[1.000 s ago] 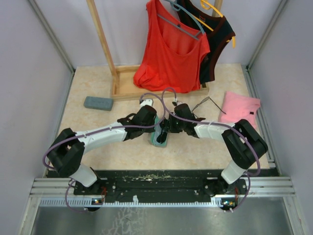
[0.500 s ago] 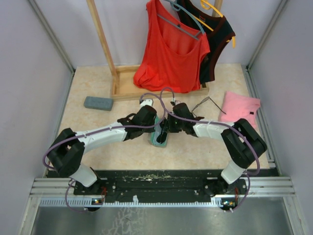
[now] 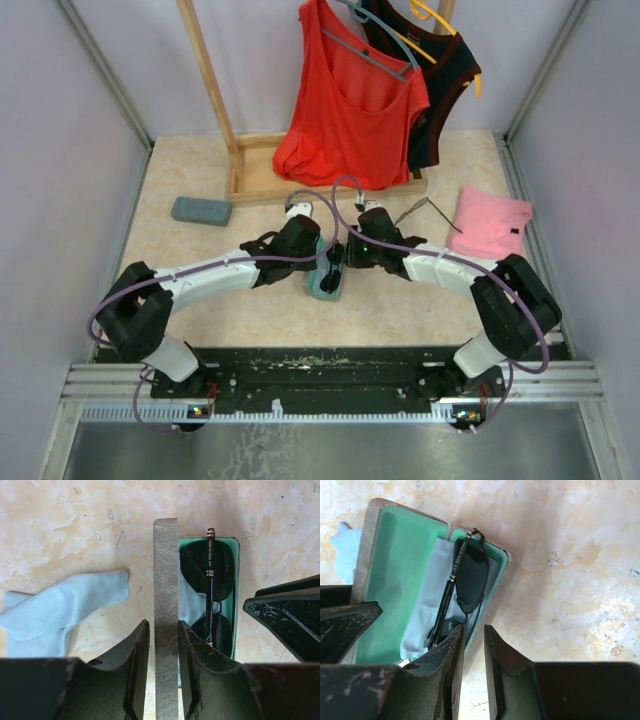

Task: Organize the sunglasses
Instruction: Place the sunglasses in the sunglasses case.

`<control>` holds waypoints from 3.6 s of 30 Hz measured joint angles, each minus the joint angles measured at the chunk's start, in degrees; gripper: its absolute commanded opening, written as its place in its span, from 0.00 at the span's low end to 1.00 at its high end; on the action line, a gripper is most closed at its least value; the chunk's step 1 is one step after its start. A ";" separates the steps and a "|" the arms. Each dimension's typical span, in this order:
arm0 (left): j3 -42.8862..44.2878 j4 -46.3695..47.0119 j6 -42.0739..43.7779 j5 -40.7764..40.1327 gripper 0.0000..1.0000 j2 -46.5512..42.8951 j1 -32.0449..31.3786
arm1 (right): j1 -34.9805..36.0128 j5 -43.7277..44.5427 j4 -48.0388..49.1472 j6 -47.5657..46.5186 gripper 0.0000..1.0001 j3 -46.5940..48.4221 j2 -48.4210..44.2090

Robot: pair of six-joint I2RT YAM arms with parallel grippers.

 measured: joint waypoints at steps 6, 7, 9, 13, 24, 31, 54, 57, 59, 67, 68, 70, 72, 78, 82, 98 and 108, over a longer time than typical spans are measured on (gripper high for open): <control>0.00 0.07 0.11 0.09 0.40 -0.11 0.00 | 0.00 0.98 -1.42 -0.55 0.26 0.00 0.09; 0.00 0.07 0.20 0.17 0.40 -0.11 0.00 | 0.00 0.98 -1.42 -0.55 0.26 0.00 0.20; 0.00 0.07 0.24 0.26 0.40 -0.11 0.00 | 0.00 0.96 -1.42 -0.57 0.26 0.02 0.63; 0.00 0.09 0.42 0.52 0.41 -0.11 0.00 | 0.00 0.87 -1.40 -0.55 0.26 0.04 1.99; 0.00 0.55 0.59 1.57 0.41 -0.11 0.00 | 0.00 -0.37 0.00 -0.48 0.25 0.11 4.81; 0.00 0.63 0.59 1.81 0.41 -0.11 0.00 | 0.02 -0.35 0.00 -0.57 0.24 1.60 6.34; -0.02 1.01 0.59 2.56 0.41 -0.11 0.00 | 1.40 0.92 -0.55 -1.46 0.27 3.96 9.90; -0.02 1.01 0.59 2.56 0.41 -0.11 0.00 | 1.46 0.98 -0.96 -1.49 0.21 4.44 10.23; -0.02 1.01 0.61 2.56 0.41 -0.11 0.00 | 1.46 1.18 -1.31 -1.53 0.21 4.57 10.25; -0.07 1.01 0.63 2.58 0.41 -0.11 0.00 | 1.90 2.34 -2.93 -1.64 0.22 5.79 11.19; -0.09 1.01 0.63 2.58 0.41 -0.11 0.00 | 2.01 2.58 -3.30 -1.75 0.22 6.08 11.32; -0.11 1.01 0.63 2.58 0.41 -0.11 0.00 | 2.32 3.08 -4.07 -2.10 0.23 6.88 11.78; -0.11 1.01 0.63 2.58 0.41 -0.11 0.00 | 2.67 3.74 -4.79 -2.54 0.24 7.87 12.35; -0.11 0.98 0.83 2.58 0.41 -0.11 0.00 | 3.43 4.74 -6.51 -3.69 0.28 10.36 13.88; -0.11 0.98 1.07 2.56 0.41 -0.11 0.00 | 3.74 5.11 -7.15 -4.20 0.28 11.02 14.27; -0.11 0.94 1.51 2.23 0.41 -0.13 0.00 | 3.87 3.48 -8.07 -4.59 0.29 10.78 11.21; -0.11 0.94 1.55 2.01 0.48 -0.50 0.00 | 4.13 5.05 -6.47 -3.82 0.24 6.54 5.44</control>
